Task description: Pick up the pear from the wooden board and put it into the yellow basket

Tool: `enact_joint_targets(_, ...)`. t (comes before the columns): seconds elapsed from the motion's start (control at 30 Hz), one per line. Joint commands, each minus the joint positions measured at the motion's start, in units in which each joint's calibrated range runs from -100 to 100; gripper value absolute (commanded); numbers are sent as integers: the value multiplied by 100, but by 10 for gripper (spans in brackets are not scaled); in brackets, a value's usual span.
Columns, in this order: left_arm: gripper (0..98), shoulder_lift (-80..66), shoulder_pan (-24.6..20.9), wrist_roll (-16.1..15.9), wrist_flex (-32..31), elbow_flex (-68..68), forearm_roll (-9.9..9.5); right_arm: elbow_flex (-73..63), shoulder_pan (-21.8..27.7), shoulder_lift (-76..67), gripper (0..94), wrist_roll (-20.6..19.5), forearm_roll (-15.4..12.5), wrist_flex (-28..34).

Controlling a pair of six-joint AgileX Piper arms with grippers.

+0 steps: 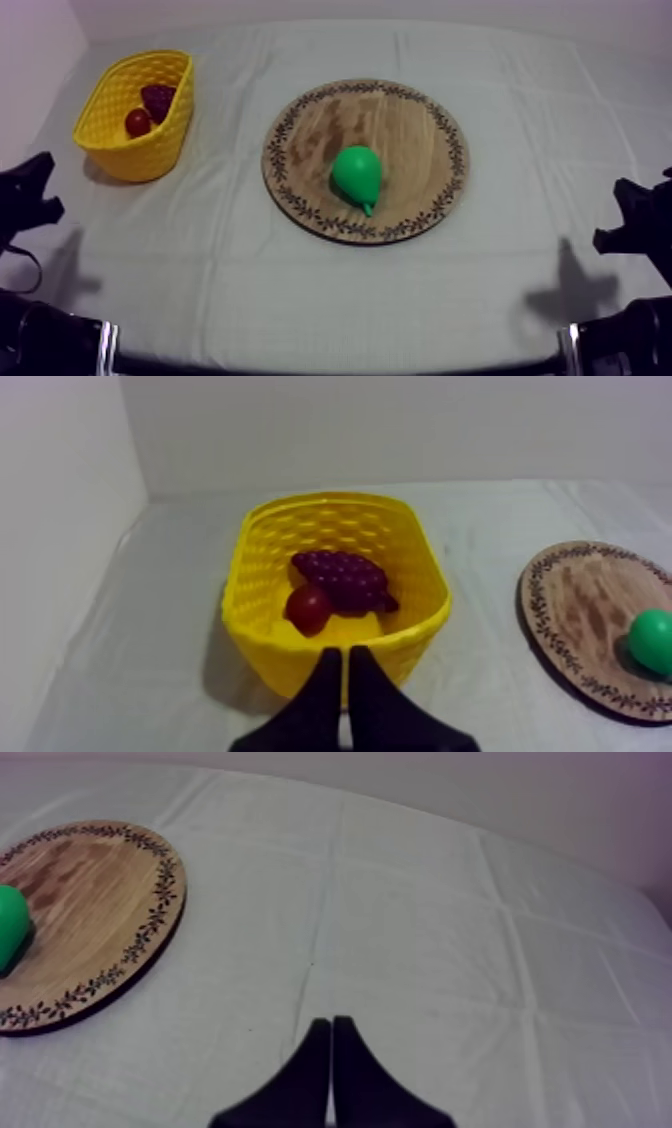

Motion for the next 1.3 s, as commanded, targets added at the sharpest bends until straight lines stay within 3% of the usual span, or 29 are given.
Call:
enact_joint_targets(0.0,0,520,52,7,164,-780,14,5,0,1,5,-1,1,-1)
enact_joint_targets(0.37,0,2638,659,281,1081,-3642,11,5,0,1,5,0,1,-1)
enact_joint_targets(0.5,0,3455,1059,660,1458,-4646,-139,5,0,1,5,-1,1,-1)
enact_joint_targets(0.8,0,5323,2107,1486,2177,-6343,-702,5,0,1,5,-1,1,-1)
enact_joint_targets(1.27,0,7405,3174,2419,3219,-7441,-974,5,0,1,5,-1,1,-1)
